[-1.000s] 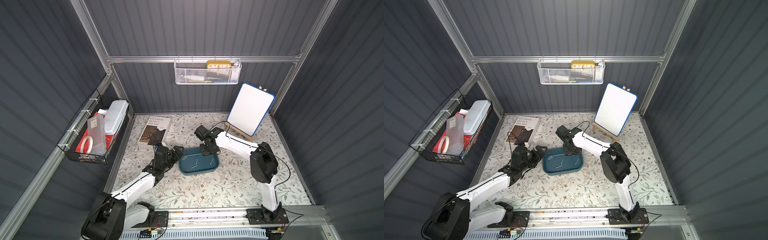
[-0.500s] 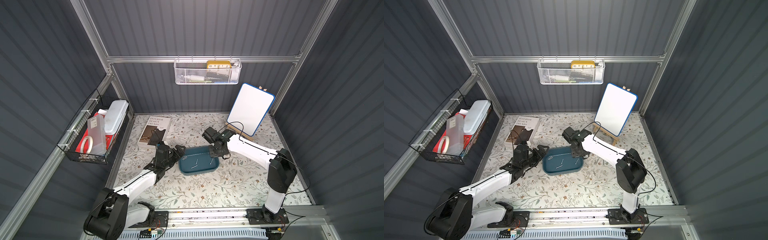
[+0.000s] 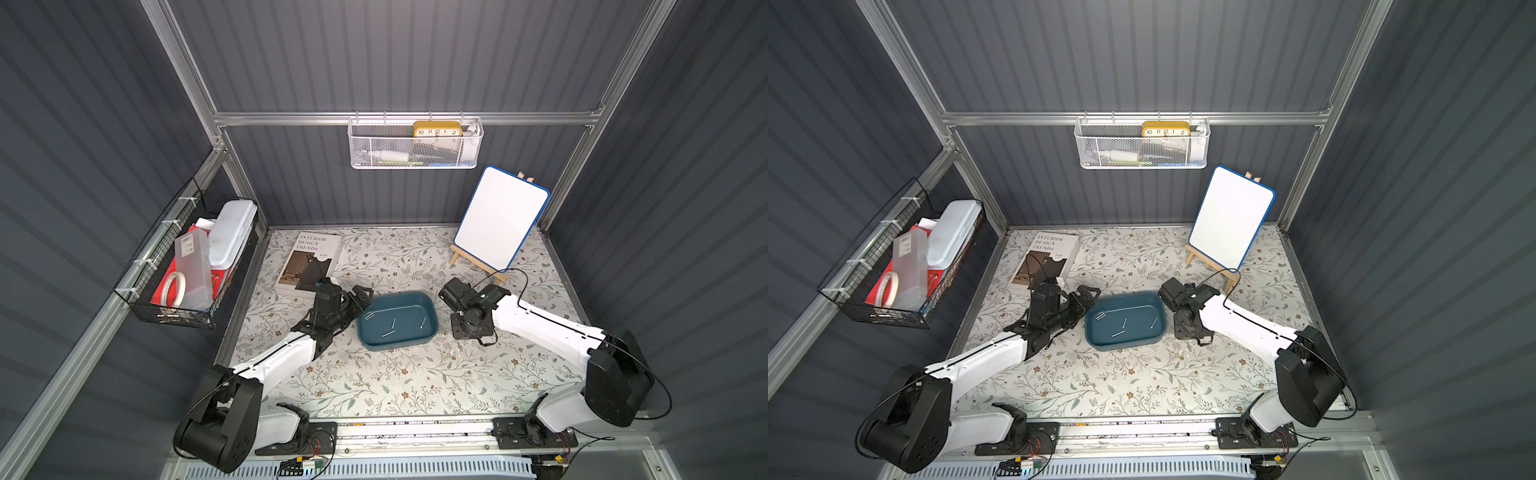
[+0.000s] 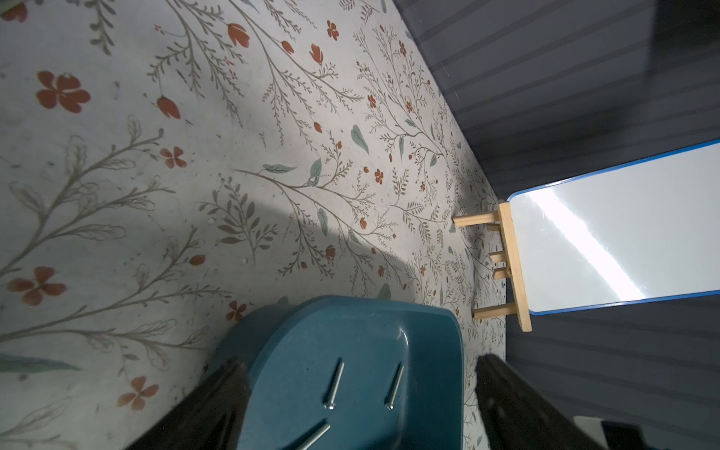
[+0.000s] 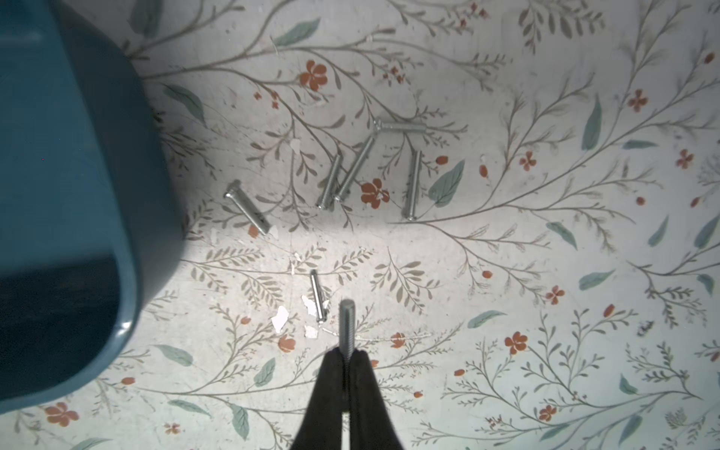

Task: Take out the screws from the storage box
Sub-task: Place the screw at the center of the board.

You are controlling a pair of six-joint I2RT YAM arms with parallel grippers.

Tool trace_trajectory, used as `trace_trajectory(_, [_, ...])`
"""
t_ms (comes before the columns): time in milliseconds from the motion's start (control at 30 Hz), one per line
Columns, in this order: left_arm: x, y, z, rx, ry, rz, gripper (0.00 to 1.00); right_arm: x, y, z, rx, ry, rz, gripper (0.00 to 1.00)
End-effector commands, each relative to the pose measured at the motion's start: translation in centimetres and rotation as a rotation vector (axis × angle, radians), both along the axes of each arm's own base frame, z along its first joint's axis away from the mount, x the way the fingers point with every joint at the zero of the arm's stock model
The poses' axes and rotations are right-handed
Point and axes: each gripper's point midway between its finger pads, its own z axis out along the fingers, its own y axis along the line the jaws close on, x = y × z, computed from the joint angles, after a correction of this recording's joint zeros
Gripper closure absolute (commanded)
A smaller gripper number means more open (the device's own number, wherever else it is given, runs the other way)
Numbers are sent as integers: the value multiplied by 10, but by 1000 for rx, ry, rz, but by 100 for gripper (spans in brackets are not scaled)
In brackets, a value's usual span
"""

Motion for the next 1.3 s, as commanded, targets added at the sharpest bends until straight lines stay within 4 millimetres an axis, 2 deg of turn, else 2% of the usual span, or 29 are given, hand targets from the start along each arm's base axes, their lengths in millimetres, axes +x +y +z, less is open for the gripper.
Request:
trace_trajectory(0, [5,-2,10,23,-22,-10,6,1,-1,-12,27,-1,-31,100])
trace_trajectory(333, [-2,3,10,11,-9,8,6,-3,-6,-52,8,65,-44,100])
trace_trajectory(733, [-10,5,5,3,3,9,6,0,-10,-71,-44,110,-37,98])
trace_trajectory(1067, [-13,7,8,-4,-6,13,6,-3,-8,-74,-30,125,-42,89])
trace_trajectory(1267, [-9,11,21,-3,-41,39,6,3,-5,-52,-14,85,-38,84])
